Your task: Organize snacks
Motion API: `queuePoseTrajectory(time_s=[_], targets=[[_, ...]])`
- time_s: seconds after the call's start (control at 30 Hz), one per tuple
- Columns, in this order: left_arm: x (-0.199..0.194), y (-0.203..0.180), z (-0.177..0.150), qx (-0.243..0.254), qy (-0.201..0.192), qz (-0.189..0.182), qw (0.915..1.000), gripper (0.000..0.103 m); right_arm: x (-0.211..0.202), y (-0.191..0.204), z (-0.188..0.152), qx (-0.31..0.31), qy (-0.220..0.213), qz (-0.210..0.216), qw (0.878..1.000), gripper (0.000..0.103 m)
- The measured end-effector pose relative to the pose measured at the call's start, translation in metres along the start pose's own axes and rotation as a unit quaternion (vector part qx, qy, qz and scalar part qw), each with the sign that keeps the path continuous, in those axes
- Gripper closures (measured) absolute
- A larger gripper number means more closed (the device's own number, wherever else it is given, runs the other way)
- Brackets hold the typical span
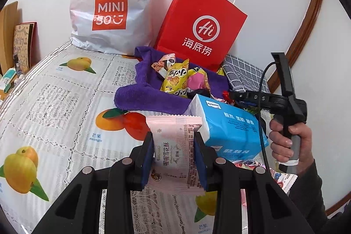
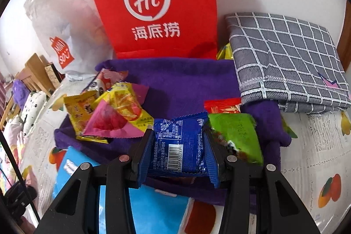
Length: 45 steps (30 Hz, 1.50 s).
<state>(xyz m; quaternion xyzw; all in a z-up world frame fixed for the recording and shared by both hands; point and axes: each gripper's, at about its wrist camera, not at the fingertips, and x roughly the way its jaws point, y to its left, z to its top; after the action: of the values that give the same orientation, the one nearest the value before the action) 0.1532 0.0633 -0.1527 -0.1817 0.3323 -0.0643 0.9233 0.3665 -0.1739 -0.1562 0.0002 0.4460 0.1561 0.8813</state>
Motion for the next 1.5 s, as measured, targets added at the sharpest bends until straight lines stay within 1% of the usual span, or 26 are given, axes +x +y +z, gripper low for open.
queuePoseTrajectory(time_s=[0.13, 0.27, 0.3, 0.37, 0.47, 0.53, 0.6, 0.67, 0.7, 0.77, 0.9, 0.97, 1.03, 1.1, 1.23, 1.5], targets=[[0.000, 0.001, 0.000, -0.001, 0.002, 0.000, 1.0000, 0.070, 0.006, -0.005, -0.002, 0.013, 0.002, -0.013, 1.000, 0.057], [0.002, 0.001, 0.000, -0.002, 0.007, -0.004, 1.0000, 0.070, 0.001, -0.013, -0.003, 0.027, -0.001, 0.007, 1.000, 0.054], [0.004, 0.002, 0.000, -0.003, 0.009, -0.005, 0.9999, 0.070, -0.001, -0.015, -0.003, 0.030, -0.004, 0.011, 0.999, 0.052], [0.006, 0.003, 0.001, -0.005, 0.011, -0.005, 0.9999, 0.070, -0.010, -0.018, -0.004, 0.037, -0.019, 0.018, 0.999, 0.040], [0.007, 0.007, 0.002, -0.011, 0.011, -0.003, 0.9999, 0.070, -0.022, -0.020, -0.006, 0.042, -0.033, 0.017, 0.998, 0.040], [0.008, 0.010, 0.004, -0.023, 0.016, -0.011, 0.9995, 0.070, -0.034, -0.022, -0.010, 0.040, -0.044, 0.024, 0.998, 0.040], [0.010, 0.013, 0.007, -0.033, 0.023, -0.014, 0.9991, 0.070, -0.043, -0.021, -0.012, 0.036, -0.054, 0.018, 0.998, 0.040], [0.014, 0.012, 0.012, -0.038, 0.035, -0.014, 0.9985, 0.070, -0.055, -0.021, -0.017, 0.024, -0.065, 0.004, 0.998, 0.040], [0.014, 0.010, 0.017, -0.038, 0.037, -0.021, 0.9984, 0.070, -0.057, -0.020, -0.017, 0.021, -0.067, 0.000, 0.998, 0.040], [0.013, 0.001, 0.026, -0.027, 0.034, -0.032, 0.9985, 0.070, -0.064, -0.020, -0.018, 0.008, -0.070, -0.013, 0.997, 0.040], [0.020, -0.028, 0.057, 0.020, 0.030, -0.017, 0.9992, 0.070, -0.072, -0.028, -0.020, 0.006, -0.072, -0.022, 0.997, 0.040], [0.027, -0.035, 0.068, 0.024, 0.035, -0.022, 0.9988, 0.070, -0.076, -0.031, -0.020, 0.008, -0.073, -0.026, 0.997, 0.040], [0.042, -0.048, 0.081, 0.028, 0.049, -0.029, 0.9980, 0.070, -0.080, -0.032, -0.022, 0.004, -0.076, -0.030, 0.997, 0.040], [0.053, -0.057, 0.088, 0.032, 0.051, -0.024, 0.9979, 0.070, -0.081, -0.033, -0.024, 0.003, -0.077, -0.032, 0.996, 0.040], [0.084, -0.073, 0.103, 0.035, 0.069, -0.026, 0.9967, 0.070, -0.083, -0.037, -0.026, 0.002, -0.076, -0.034, 0.997, 0.040], [0.143, -0.092, 0.110, 0.040, 0.108, -0.004, 0.9934, 0.070, -0.087, -0.040, -0.025, 0.003, -0.079, -0.044, 0.996, 0.040]])
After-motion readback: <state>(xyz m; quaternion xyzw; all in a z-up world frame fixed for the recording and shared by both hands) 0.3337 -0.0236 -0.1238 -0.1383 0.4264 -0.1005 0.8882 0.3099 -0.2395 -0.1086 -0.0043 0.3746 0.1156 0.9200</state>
